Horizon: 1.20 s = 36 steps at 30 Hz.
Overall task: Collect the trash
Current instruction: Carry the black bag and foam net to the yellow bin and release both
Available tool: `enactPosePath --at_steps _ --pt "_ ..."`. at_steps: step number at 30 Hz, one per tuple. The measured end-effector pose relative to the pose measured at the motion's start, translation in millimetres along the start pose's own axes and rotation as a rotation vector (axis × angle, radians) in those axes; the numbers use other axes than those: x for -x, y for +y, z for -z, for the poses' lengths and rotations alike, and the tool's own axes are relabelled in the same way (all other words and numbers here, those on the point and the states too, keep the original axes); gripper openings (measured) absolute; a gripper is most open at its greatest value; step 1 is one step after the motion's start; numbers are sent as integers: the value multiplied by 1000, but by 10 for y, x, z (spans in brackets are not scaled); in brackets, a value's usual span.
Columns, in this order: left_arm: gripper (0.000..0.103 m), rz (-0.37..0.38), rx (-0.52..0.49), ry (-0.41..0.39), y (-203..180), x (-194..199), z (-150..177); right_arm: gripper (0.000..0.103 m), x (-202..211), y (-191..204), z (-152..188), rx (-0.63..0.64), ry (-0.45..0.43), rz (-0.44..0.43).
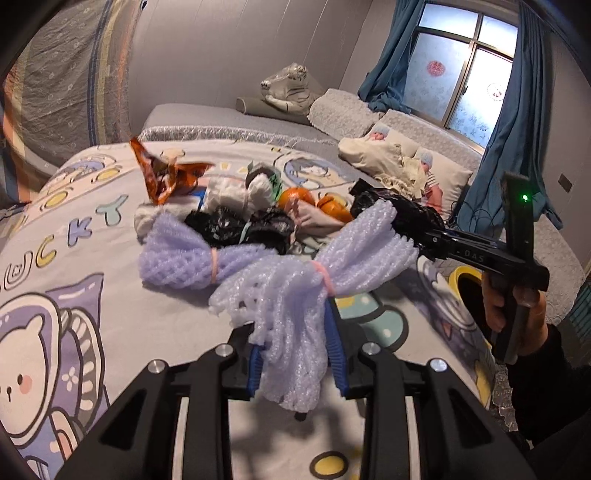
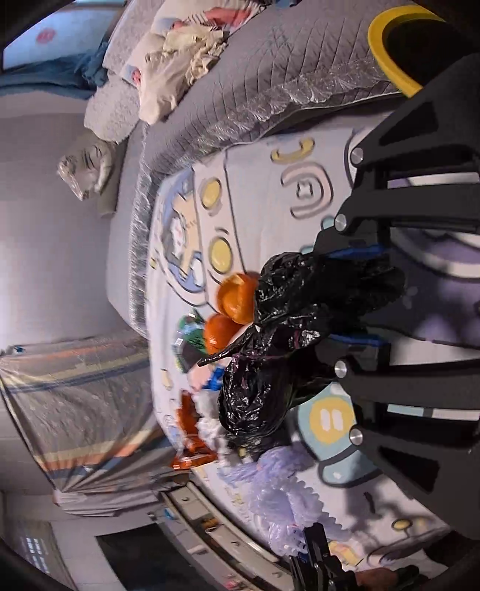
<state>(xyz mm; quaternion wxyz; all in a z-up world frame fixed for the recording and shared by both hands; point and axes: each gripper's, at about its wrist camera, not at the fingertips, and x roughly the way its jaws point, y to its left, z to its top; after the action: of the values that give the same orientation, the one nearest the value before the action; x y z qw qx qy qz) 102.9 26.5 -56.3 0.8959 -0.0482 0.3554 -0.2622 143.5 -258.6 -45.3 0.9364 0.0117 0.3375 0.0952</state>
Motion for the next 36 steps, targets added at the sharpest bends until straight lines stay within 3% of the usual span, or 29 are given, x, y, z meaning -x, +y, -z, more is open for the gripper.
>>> enactPosePath --at_steps 9,19,29,36 --pt "28 67 -110 -54 -507 -69 -355 29 724 -412 -35 -75 -135 125" --pt "28 182 -246 -71 -1295 -370 -668 29 1506 -1078 261 -191 -225 413" --pt "28 324 -345 -34 -2075 -802 -727 29 2034 -1480 727 -269 -187 656" --pt "29 349 -388 1 -2504 -1103 -663 30 2107 -1672 1134 -344 -131 725"
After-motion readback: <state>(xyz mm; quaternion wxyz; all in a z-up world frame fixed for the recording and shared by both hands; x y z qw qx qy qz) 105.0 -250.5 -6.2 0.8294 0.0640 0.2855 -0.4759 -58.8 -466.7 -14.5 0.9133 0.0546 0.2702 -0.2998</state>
